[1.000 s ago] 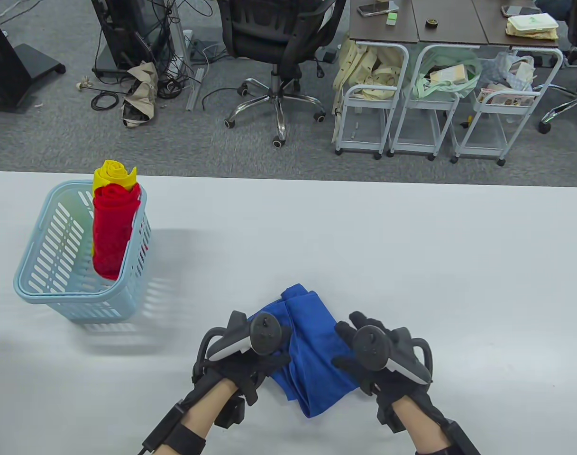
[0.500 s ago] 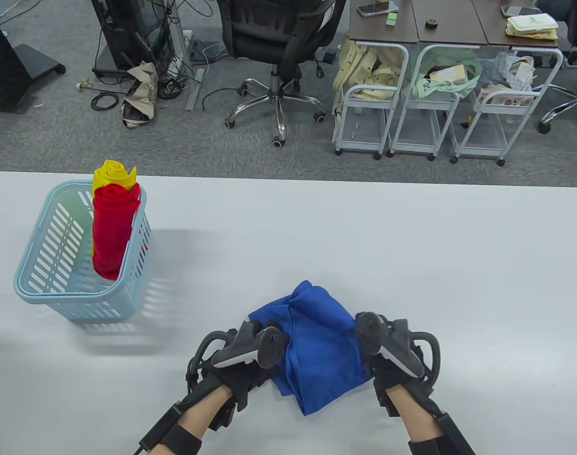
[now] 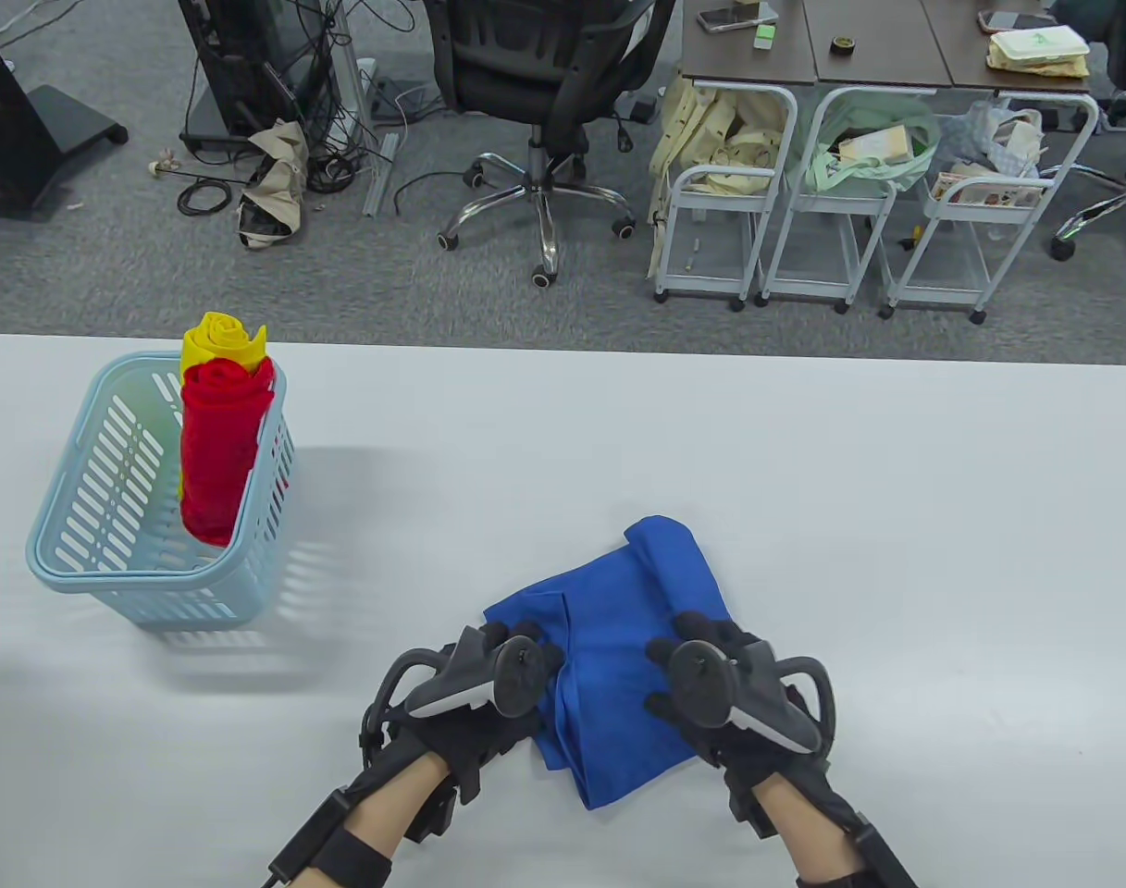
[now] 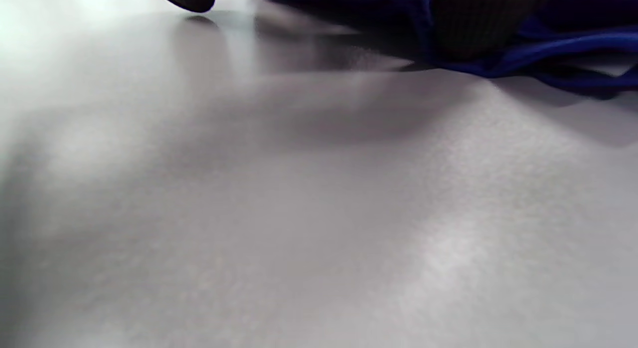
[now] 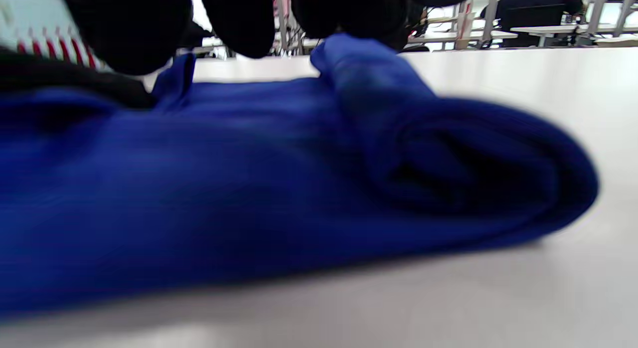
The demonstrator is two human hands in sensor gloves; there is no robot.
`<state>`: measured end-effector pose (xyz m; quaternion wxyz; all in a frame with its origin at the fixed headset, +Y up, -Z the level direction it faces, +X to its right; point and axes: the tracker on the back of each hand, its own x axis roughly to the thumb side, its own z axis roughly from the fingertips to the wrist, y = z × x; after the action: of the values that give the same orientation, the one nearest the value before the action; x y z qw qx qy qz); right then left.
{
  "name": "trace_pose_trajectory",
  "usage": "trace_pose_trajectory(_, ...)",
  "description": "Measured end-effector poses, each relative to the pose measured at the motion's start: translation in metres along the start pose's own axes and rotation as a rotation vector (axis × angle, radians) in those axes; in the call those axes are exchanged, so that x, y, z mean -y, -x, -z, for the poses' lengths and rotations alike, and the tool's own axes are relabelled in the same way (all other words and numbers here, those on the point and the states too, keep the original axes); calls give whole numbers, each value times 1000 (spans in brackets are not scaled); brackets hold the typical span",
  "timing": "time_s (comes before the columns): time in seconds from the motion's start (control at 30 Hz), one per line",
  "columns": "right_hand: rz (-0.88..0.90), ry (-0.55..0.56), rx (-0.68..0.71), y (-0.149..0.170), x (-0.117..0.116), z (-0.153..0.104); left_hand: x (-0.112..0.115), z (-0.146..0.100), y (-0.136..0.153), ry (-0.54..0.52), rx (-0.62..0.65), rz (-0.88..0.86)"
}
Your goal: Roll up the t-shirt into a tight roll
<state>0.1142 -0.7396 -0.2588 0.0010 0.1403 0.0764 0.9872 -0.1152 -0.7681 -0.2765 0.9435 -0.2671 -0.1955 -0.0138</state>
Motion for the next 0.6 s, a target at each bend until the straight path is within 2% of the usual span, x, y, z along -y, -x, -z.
trace_pose_trajectory(0.07,-128,-31,-50,3,-11,10,-1,-1,1,-9,-13,17)
trace_pose_trajectory(0.1,-171,-41,-128,16,-14,16,-2,-2,1,-12,-20,29)
trace_pose_trajectory(0.17,-97,-58,-256,45,-16,21,-1,-2,1,-13,-21,26)
trace_pose_trajectory(0.27,-9,-56,-516,99,-17,16,-2,-1,2,-9,-15,17)
trace_pose_trajectory(0.37,120,-62,-655,132,-17,1,-1,0,4,-3,-3,-3)
trace_pose_trajectory(0.43,160,-20,-661,132,-8,-6,-1,1,6,2,1,-19)
trace_pose_trajectory(0.47,143,16,-617,124,-1,-8,0,2,7,4,5,-28)
trace_pose_trajectory(0.5,133,34,-560,115,5,-8,0,2,8,6,8,-38)
trace_pose_trajectory(0.6,203,46,-266,68,15,-6,1,3,10,8,1,-58)
